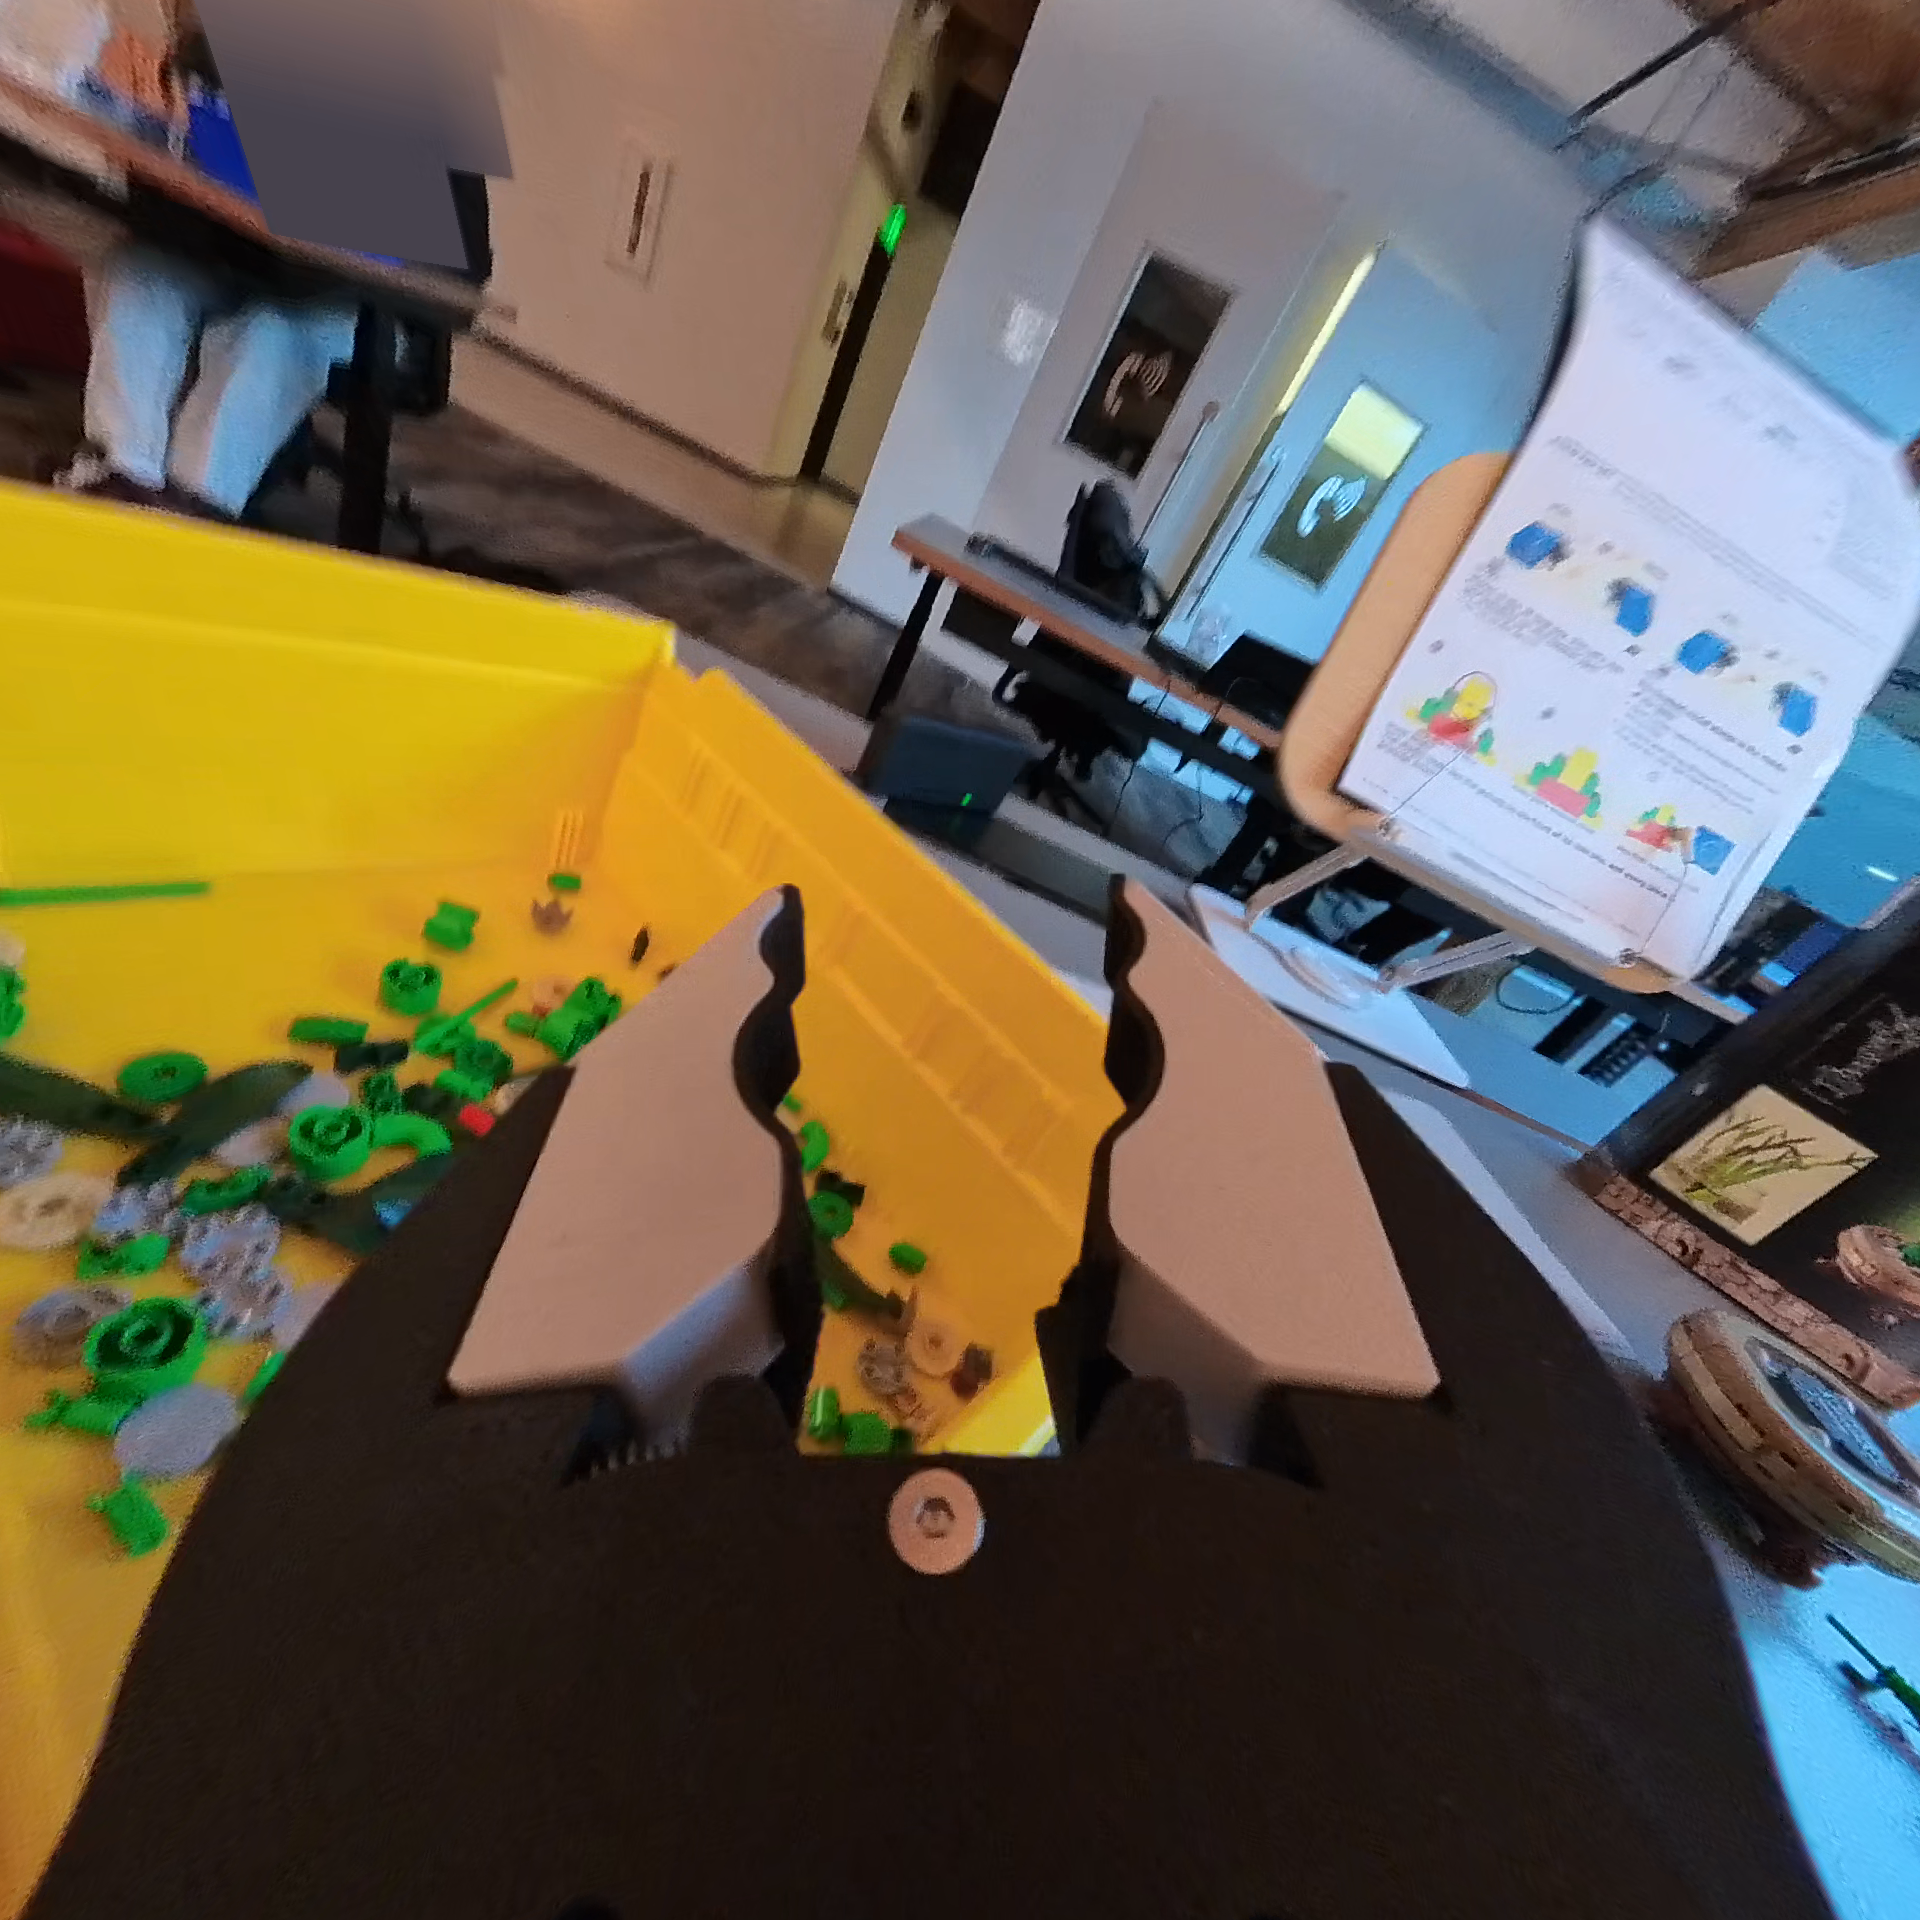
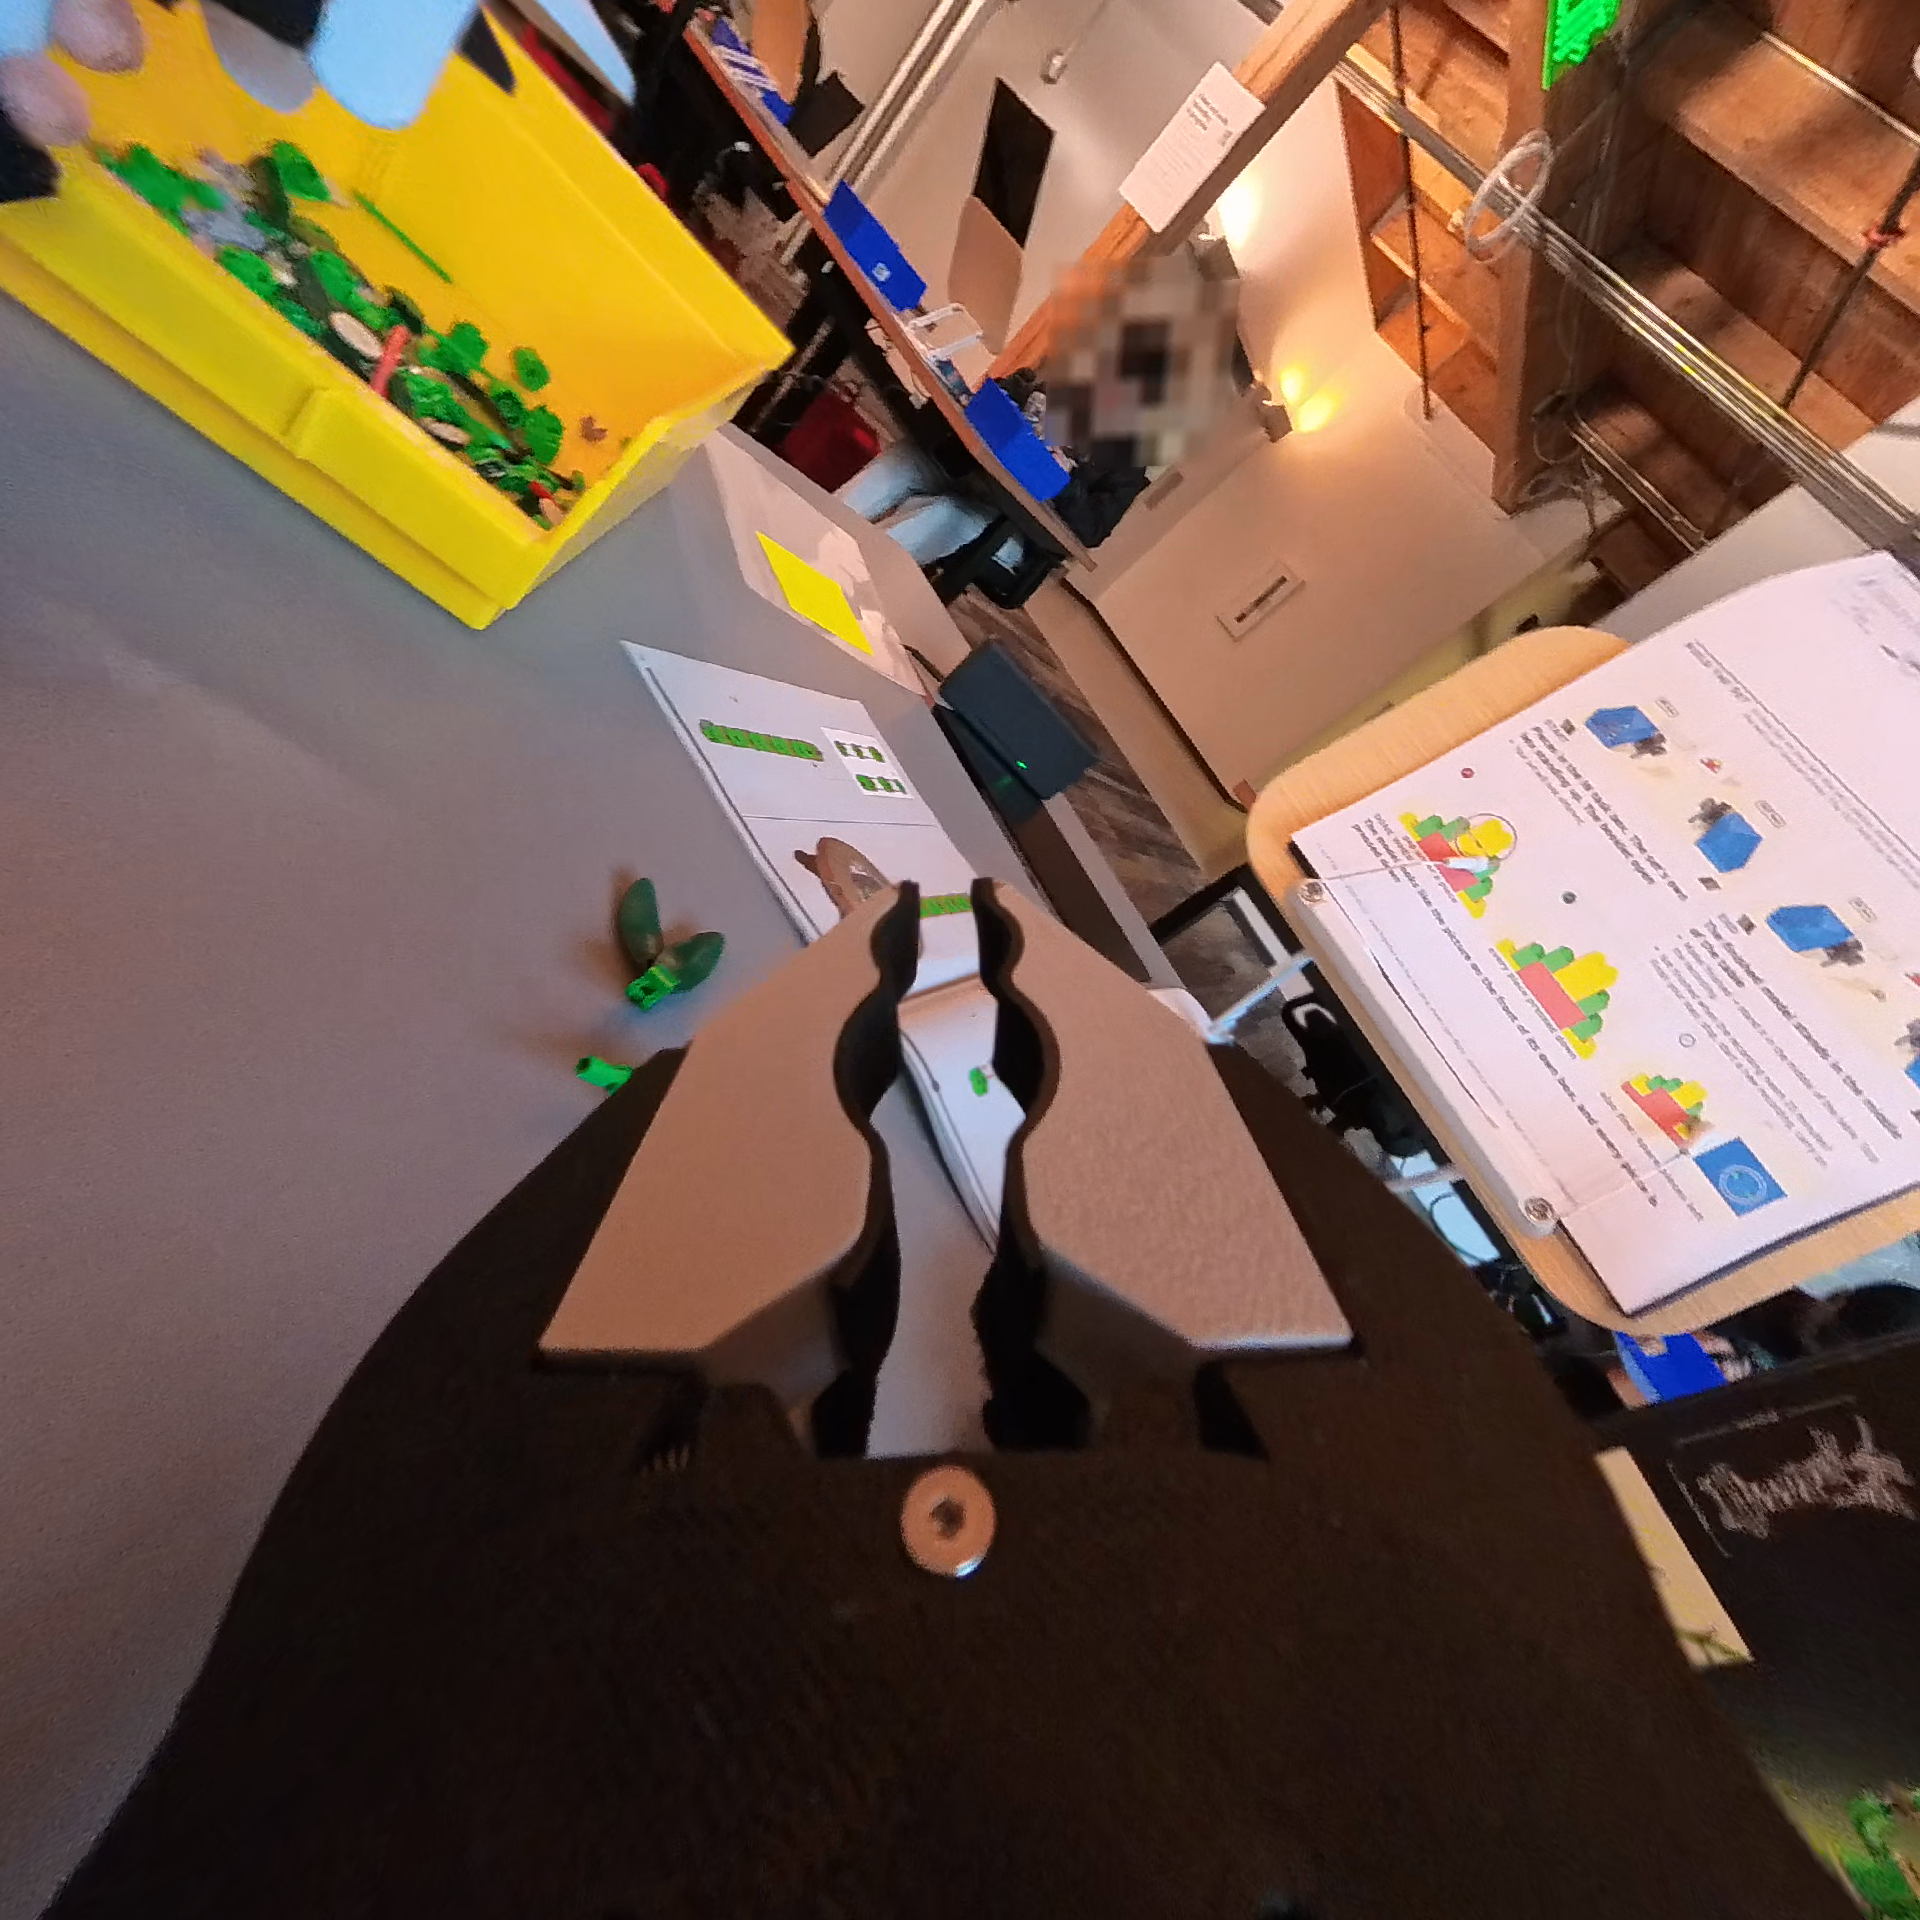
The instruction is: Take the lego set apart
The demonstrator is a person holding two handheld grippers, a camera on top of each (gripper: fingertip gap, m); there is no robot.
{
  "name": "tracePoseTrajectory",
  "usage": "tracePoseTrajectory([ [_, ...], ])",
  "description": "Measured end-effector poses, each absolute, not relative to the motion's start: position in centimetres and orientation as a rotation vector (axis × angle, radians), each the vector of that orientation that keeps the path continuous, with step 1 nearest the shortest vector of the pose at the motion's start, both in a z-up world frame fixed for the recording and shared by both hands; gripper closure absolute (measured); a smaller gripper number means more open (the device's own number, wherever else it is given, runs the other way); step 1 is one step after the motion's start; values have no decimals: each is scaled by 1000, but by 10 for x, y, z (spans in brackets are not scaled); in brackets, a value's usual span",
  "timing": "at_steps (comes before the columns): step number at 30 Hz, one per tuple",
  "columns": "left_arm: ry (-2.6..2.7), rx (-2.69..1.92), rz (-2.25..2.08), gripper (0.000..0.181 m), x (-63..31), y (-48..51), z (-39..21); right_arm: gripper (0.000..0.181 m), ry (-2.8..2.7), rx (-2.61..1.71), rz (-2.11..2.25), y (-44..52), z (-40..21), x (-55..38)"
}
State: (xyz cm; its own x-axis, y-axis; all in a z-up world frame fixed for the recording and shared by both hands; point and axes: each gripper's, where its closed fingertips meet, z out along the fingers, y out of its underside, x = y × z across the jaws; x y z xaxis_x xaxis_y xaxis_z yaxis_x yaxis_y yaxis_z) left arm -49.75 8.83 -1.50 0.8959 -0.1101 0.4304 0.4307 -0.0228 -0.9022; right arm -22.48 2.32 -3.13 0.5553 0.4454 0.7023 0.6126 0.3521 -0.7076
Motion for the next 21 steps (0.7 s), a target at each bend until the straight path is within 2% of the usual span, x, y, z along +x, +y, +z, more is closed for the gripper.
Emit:
tracePoseTrajectory([
  [3, -10, -1360, -512, 154, -452, 72, 24, 172, -949, -1310, -140, 31, -24, -210],
  [4, 118, -1329, -547, 157, -426, 65, 30, 172, -909, -1332, -130, 34, -22, -204],
  [6, 375, -1403, -567, 154, -372, 59, 15, 173, -839, -1374, -85, 39, -20, -195],
  [11, 906, -1737, -730, 153, -278, 25, -68, 173, -715, -1469, 31, 47, -23, -181],
  [15, 1014, -1860, -857, 152, -252, 5, -95, 172, -661, -1482, 76, 49, -20, -175],
  [17, 991, -1930, -814, 146, -247, 11, -106, 172, -634, -1480, 98, 50, -17, -174],
  [21, 994, -2055, -635, 150, -242, 22, -130, 172, -592, -1500, 173, 53, -17, -174],
])
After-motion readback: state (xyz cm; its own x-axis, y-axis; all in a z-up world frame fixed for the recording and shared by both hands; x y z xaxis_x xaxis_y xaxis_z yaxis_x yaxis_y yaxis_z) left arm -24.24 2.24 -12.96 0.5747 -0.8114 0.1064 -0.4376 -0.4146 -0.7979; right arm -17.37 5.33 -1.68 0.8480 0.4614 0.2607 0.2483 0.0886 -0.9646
